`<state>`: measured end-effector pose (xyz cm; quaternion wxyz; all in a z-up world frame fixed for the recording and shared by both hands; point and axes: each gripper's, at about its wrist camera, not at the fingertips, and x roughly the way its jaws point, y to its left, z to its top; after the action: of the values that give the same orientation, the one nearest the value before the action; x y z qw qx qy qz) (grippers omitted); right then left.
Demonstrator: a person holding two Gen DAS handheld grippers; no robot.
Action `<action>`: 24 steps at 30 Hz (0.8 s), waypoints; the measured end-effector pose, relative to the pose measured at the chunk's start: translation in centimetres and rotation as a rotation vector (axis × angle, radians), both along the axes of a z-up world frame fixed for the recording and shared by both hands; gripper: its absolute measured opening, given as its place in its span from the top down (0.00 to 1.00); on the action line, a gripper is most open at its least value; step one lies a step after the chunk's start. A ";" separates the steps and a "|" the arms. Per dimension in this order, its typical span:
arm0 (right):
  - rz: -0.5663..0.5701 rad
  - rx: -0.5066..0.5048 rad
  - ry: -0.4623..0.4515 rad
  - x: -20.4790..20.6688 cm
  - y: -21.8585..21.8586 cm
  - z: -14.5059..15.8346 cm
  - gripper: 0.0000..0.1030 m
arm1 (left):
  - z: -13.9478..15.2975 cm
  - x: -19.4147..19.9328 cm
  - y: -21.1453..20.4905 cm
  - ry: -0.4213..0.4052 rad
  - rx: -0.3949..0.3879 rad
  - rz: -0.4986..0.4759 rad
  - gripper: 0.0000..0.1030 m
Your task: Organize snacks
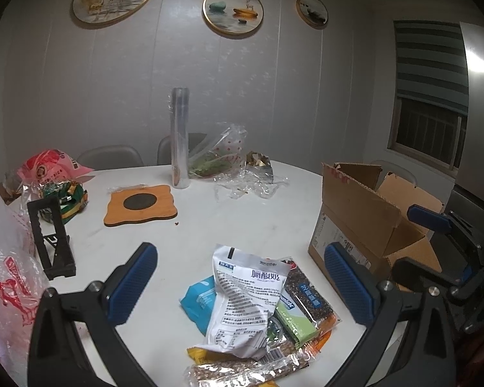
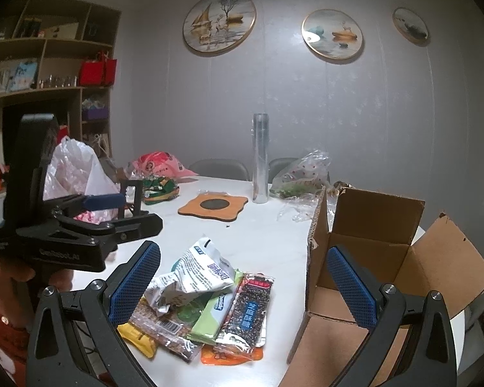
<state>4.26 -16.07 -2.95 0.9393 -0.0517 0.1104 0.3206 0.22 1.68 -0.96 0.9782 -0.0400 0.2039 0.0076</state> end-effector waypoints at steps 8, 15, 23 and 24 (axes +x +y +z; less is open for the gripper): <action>-0.031 -0.009 -0.047 -1.1 1.1 0.3 0.00 | 0.6 -1.5 1.7 -0.040 -0.024 -0.002 0.01; -0.043 -0.039 -0.072 -2.2 2.2 1.6 0.00 | 1.1 -2.8 3.1 -0.062 -0.012 -0.004 0.01; 0.004 -0.078 -0.203 -5.1 4.7 2.1 0.00 | -0.2 -3.9 4.8 -0.038 0.009 0.009 0.01; 0.027 -0.076 -0.181 -5.1 5.1 1.9 0.02 | -0.6 -3.9 5.0 -0.027 0.015 0.008 0.01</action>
<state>-0.81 -10.96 -1.01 0.9384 -0.1177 0.0364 0.3229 -3.69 6.64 -1.55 0.9810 -0.0335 0.1906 0.0126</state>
